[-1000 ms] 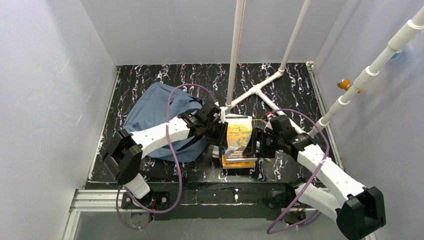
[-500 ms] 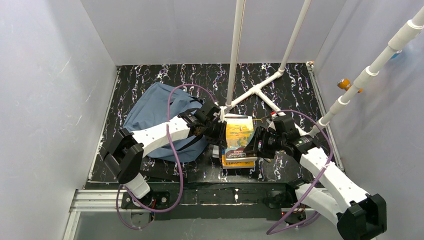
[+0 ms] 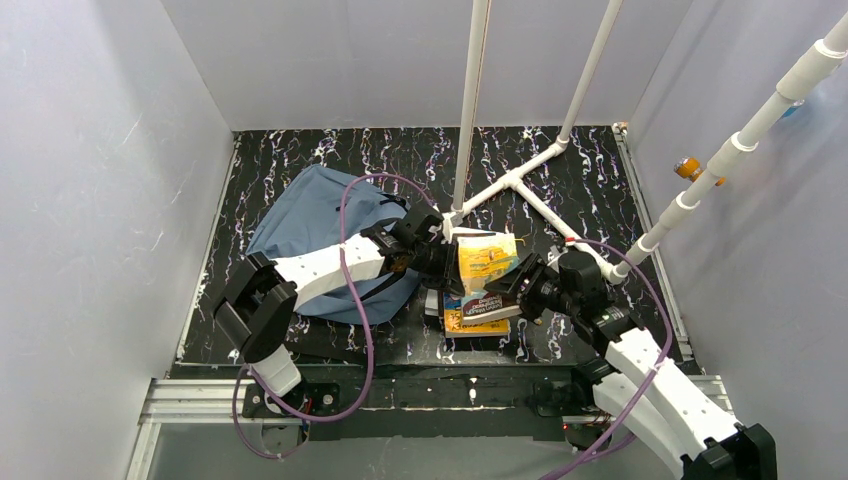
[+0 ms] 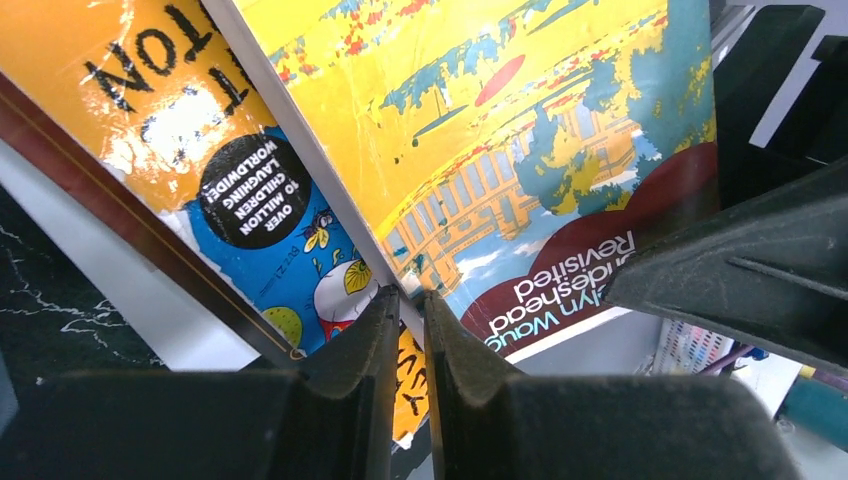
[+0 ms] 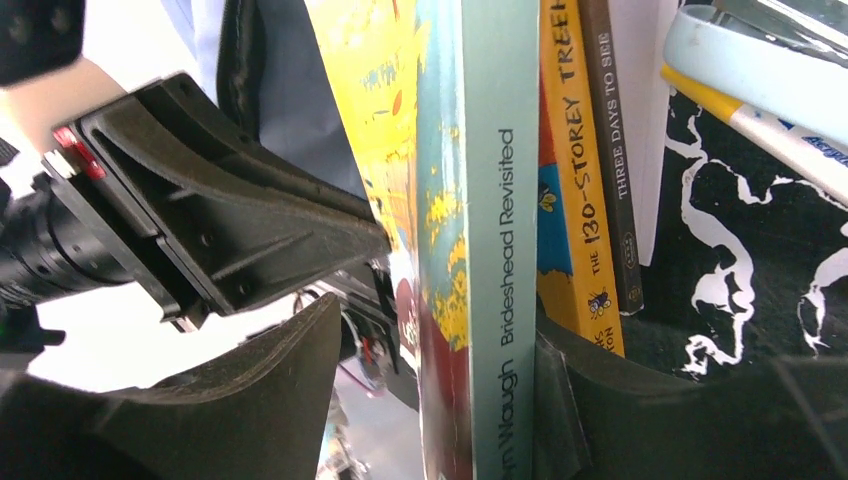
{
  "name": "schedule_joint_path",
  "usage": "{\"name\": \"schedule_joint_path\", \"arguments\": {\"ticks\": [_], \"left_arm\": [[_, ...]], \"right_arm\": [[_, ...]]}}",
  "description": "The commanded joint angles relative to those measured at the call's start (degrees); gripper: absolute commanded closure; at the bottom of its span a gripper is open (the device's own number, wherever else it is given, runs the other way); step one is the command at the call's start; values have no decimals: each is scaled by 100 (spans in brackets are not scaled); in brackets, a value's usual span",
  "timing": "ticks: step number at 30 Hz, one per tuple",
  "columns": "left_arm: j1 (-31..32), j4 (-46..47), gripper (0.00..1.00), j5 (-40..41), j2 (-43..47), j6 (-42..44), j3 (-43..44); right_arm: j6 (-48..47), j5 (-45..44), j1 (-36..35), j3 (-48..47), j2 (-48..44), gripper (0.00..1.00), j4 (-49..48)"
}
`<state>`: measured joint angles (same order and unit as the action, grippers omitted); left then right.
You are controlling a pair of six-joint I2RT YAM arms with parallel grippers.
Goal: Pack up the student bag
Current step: Pick up the book from the center of the board.
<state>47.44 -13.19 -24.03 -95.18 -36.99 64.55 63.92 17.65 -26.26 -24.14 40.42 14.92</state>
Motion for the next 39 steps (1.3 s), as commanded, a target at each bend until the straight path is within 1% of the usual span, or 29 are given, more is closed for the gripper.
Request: {"name": "schedule_joint_path", "arguments": {"ticks": [1,4,5,6,8,9,10,11,12,15,17,19,20,22,24,25,27,30,33,35,37,39], "left_arm": [[221,-5,88,-128,-221,-75,-215],[222,9,88,-105,-176,-80,-226],[223,9,88,-88,-165,-72,-233],[222,6,88,-73,-141,-53,-236],[222,-49,88,-26,-80,11,-207],[222,-109,87,33,8,71,-179],[222,-202,84,106,106,161,-130],[226,-340,79,246,207,281,-41],[222,-501,73,408,357,412,36],[222,-908,52,1033,966,916,179],[226,-1103,45,1551,1425,1317,207],[222,-1319,36,2224,1844,1681,203],[222,-1429,31,2706,2016,1862,198],[222,-1562,18,3464,2222,2249,133],[222,-1709,10,4016,2160,2655,84],[224,-1854,8,4254,2024,2789,128],[222,-2202,8,4581,1655,2988,285],[224,-2516,8,5053,1165,3029,520],[222,-2471,9,5223,881,3020,580],[222,-2452,13,5332,696,2990,639],[222,-2471,23,5477,523,2957,711],[222,-2530,36,5727,447,2879,767]], "right_arm": [[970,-361,-30,91,-372,35,-1093],[918,-622,-37,-35,-605,34,-794],[870,-715,-37,-90,-700,35,-650],[826,-805,-33,-147,-780,40,-472],[750,-932,-37,-198,-917,55,-370],[670,-960,-37,-223,-937,65,-341],[563,-967,-35,-249,-935,77,-325],[427,-965,-36,-306,-901,89,-299],[233,-965,-37,-403,-838,99,-236],[-514,-867,-37,-864,-534,99,72],[-1031,-780,-37,-1233,-351,99,295],[-1529,-771,-37,-1488,-251,99,432],[-1760,-787,-37,-1617,-206,99,523],[-2275,-754,-37,-1928,-97,99,783],[-2619,-708,-37,-2148,8,99,994],[-2705,-653,-37,-2189,29,99,1011],[-2827,-623,-37,-2221,57,99,1032],[-2954,-605,-37,-2280,124,99,1047],[-2976,-582,-37,-2323,191,99,989],[-2977,-563,-37,-2344,223,99,957],[-2982,-540,-37,-2369,250,99,956],[-3034,-491,-37,-2399,279,99,1003]]}}
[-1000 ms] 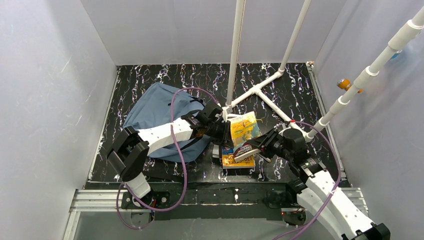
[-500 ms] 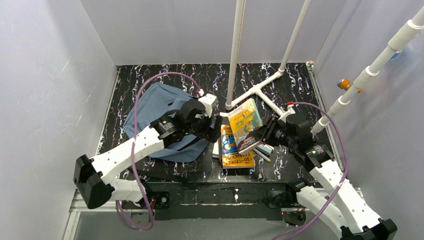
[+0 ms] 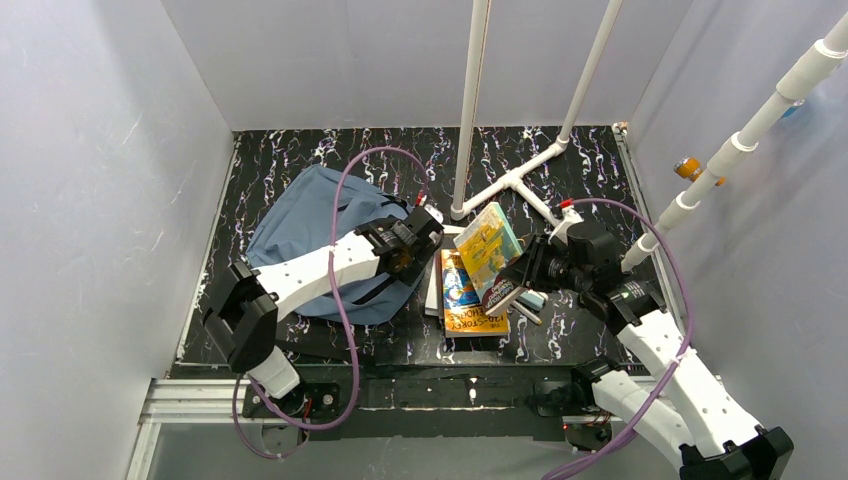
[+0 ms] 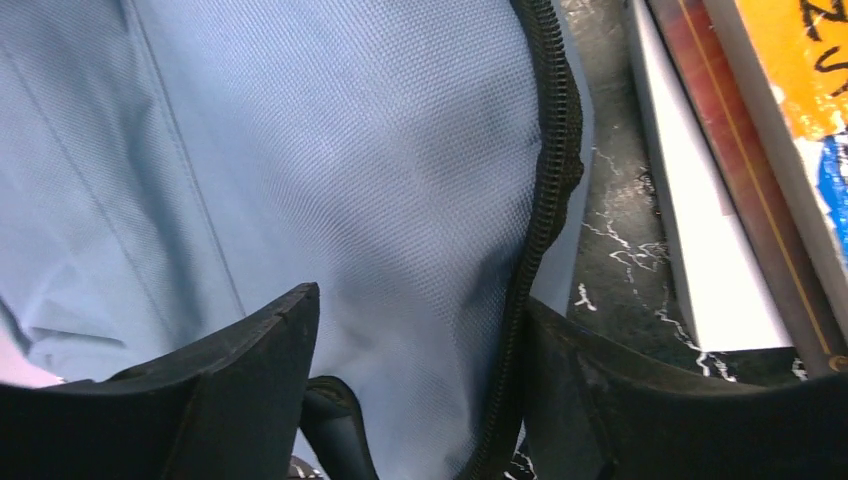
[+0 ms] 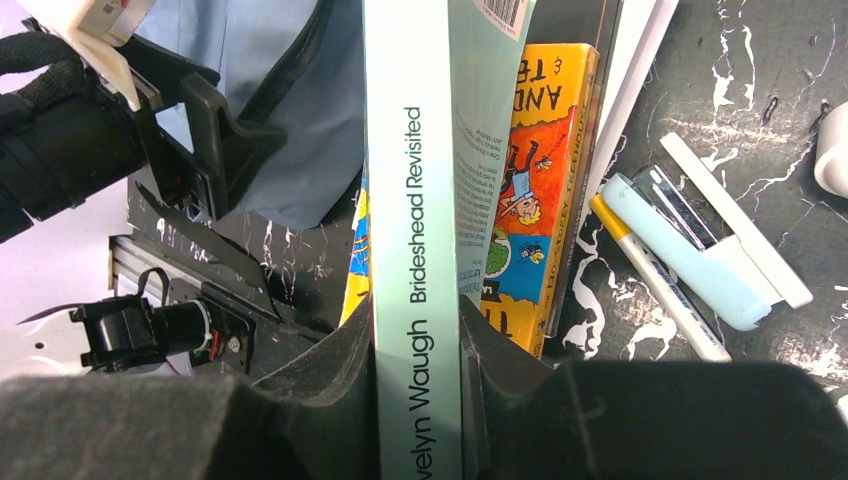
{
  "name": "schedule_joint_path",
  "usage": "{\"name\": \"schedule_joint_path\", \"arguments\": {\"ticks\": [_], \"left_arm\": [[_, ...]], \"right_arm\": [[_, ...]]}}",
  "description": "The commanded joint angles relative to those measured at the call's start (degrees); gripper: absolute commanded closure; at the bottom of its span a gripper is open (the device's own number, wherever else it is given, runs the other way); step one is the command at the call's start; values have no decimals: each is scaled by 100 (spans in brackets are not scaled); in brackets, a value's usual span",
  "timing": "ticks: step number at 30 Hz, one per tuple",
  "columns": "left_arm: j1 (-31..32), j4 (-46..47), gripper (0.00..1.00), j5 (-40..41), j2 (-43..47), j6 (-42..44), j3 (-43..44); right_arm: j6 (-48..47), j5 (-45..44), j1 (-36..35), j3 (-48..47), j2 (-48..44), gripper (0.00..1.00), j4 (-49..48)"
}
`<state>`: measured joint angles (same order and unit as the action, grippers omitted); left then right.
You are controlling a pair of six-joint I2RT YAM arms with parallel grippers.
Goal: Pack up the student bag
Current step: Pick up the book from the center of the board, then place the book in the student bag.
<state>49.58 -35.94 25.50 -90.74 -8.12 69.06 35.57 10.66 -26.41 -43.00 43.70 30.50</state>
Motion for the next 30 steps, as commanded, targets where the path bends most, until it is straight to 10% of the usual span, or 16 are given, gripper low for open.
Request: {"name": "schedule_joint_path", "arguments": {"ticks": [1,21,30], "left_arm": [[12,-276,41,898,19,-40,329],[-38,61,97,1569,1473,64,122],[-173,233,100,1350,1826,184,79]], "right_arm": [[-237,236,-22,-527,-22,99,-520],[-918,1521,-21,-1163,689,99,-405],[167,3446,-42,-975,1235,99,-1936]]}}
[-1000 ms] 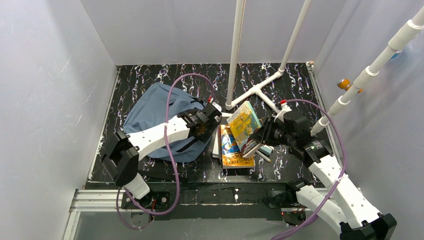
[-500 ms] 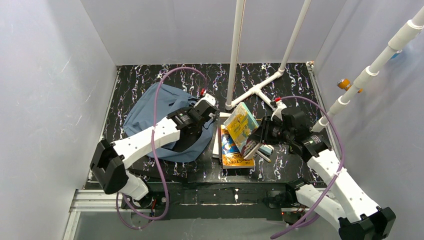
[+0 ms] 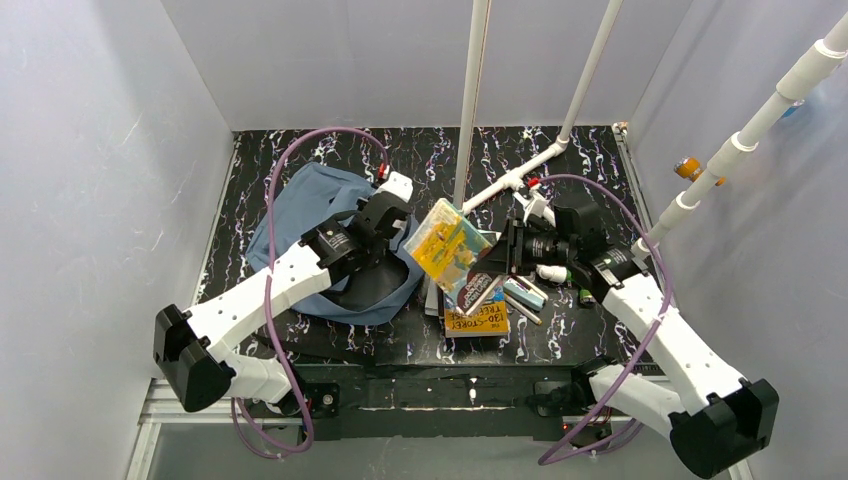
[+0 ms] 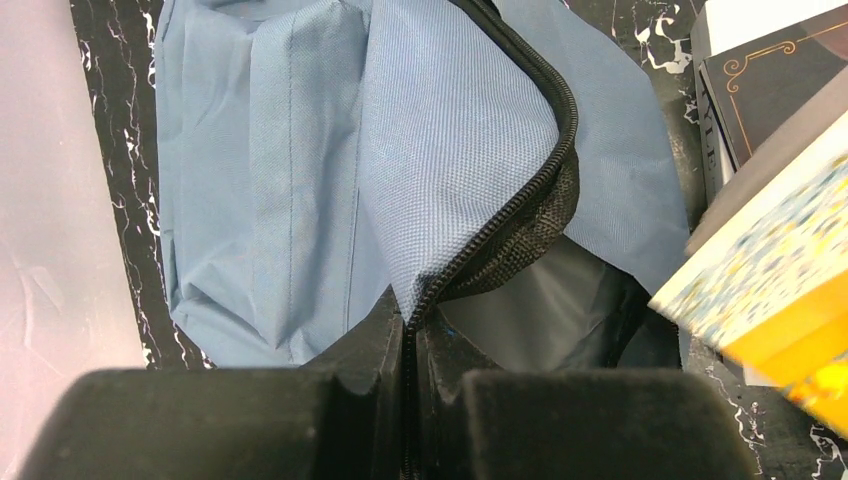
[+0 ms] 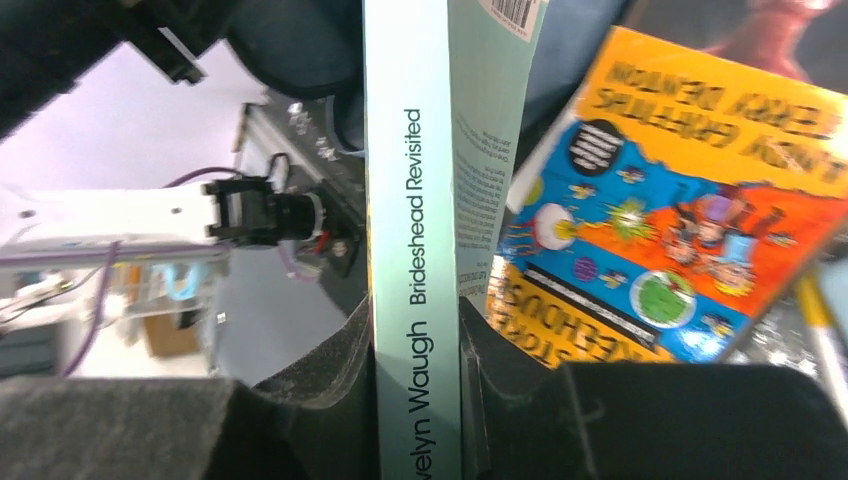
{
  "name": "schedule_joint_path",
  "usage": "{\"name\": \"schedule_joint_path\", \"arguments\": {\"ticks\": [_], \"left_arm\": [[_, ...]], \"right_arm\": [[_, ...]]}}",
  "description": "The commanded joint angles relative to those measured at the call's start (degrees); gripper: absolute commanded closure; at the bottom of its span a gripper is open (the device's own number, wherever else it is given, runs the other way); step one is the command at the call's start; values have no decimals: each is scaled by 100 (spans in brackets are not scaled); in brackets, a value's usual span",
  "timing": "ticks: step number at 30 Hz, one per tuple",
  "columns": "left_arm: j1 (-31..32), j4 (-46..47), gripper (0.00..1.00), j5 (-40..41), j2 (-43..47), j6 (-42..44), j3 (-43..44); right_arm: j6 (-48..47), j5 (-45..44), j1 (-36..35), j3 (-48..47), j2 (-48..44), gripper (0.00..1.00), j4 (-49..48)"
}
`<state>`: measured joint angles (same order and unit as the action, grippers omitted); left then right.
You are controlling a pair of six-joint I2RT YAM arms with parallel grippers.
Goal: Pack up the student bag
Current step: Place the book in the student bag.
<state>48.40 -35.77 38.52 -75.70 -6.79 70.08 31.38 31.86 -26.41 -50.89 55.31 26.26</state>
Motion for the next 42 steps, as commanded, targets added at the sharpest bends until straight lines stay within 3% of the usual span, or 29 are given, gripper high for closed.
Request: {"name": "schedule_joint_path", "arguments": {"ticks": [1,5,11,15,17,23,30,33,39,42], "left_arm": [[-76,219,100,5,347,40,-21],[-120,252,100,-132,438,57,-11],[-123,307,100,-259,559,261,43],[-126,273,100,-269,737,348,21],[-128,271,100,-299,896,360,-43],[-125,442,100,-498,1409,624,-266],[-129,650,100,-559,1812,884,-562],[-119,638,100,-569,1800,843,-577],[-129,643,100,-750,1691,792,-439],[-125,618,100,-826,1645,806,-361]], "right_arm": [[835,1461,-66,-79,100,99,-1757],[1587,1977,-358,191,436,99,-2803],[1747,1645,-1428,-42,1362,99,-3201],[2648,1370,-1487,325,1716,99,-4686],[2887,1330,-1489,298,2003,99,-4949],[2891,1152,-1489,-79,2721,99,-4794],[1602,67,-1481,-634,2850,99,-2578],[1528,-8,-1481,-627,2834,99,-2450],[2252,378,-1863,-824,3390,99,-3787],[3209,580,-2020,-889,3732,99,-5188]]}}
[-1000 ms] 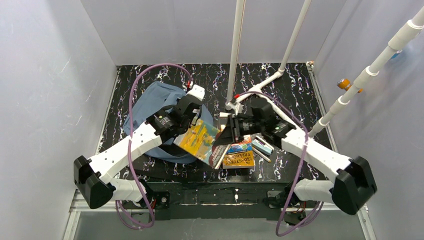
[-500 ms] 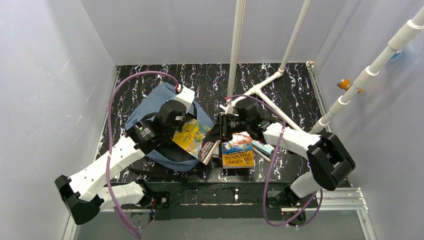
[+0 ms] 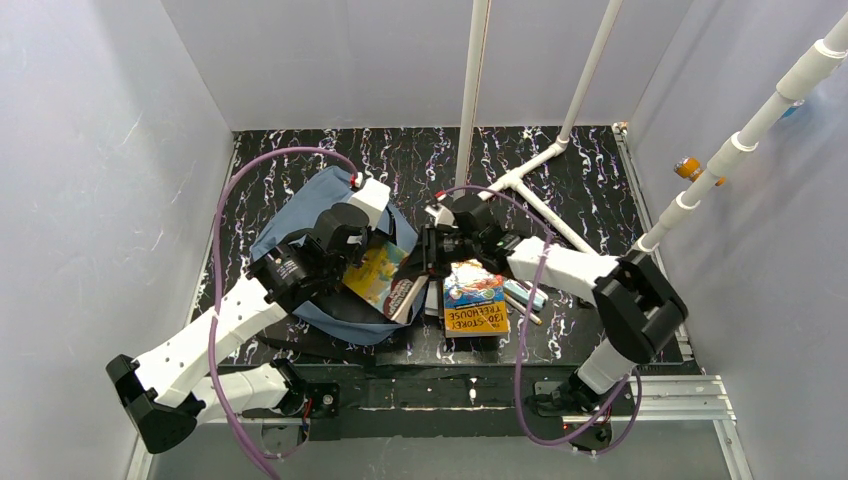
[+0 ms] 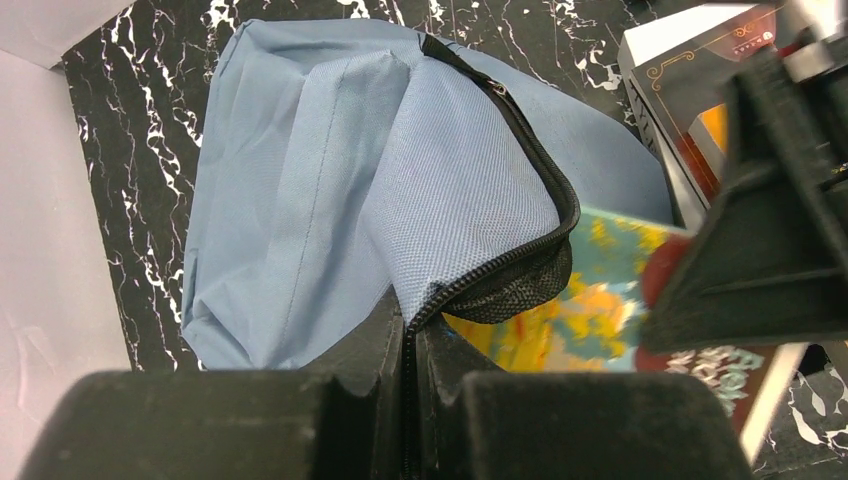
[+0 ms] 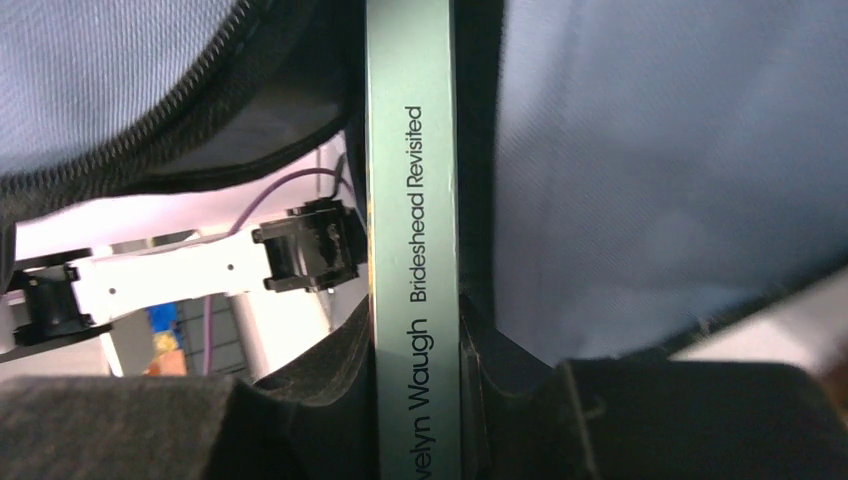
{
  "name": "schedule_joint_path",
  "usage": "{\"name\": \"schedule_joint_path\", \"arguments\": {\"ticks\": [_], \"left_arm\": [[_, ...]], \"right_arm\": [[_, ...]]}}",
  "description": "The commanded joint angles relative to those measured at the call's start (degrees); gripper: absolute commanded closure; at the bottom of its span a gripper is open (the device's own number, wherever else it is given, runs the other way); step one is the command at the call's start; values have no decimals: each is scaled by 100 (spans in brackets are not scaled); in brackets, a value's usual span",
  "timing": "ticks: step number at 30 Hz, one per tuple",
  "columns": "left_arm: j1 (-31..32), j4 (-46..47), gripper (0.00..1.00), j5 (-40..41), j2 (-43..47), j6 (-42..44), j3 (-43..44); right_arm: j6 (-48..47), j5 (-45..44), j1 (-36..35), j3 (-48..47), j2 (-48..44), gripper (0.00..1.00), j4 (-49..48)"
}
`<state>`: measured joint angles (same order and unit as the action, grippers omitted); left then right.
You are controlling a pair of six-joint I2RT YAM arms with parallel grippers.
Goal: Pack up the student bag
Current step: Place the book in the student bag.
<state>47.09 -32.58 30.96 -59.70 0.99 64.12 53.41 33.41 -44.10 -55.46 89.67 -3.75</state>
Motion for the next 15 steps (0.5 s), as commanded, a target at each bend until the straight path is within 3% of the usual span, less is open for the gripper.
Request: {"name": "schedule_joint_path", "arguments": {"ticks": [1,5,7,9,13,15], "left_arm": [[9,290,100,-94,54,32,241],[10,226,100,-84,69,12,200],[10,194,100,-79,92,-19,194],[10,183,100,-91,117,-36,178],[6,137,100,-108,139,-55,215],[6,101,100,-153,155,-56,247]], "right_arm": [[1383,490,-275,-445,424,99,-2750],[2539,546,-301,-553,879,99,-4622],[2726,383,-301,-606,1061,99,-4912],[2442,98,-301,-660,1204,99,-4673],[1155,-633,-293,-876,1470,99,-2879],[842,-932,-277,-843,1634,99,-2635]]}}
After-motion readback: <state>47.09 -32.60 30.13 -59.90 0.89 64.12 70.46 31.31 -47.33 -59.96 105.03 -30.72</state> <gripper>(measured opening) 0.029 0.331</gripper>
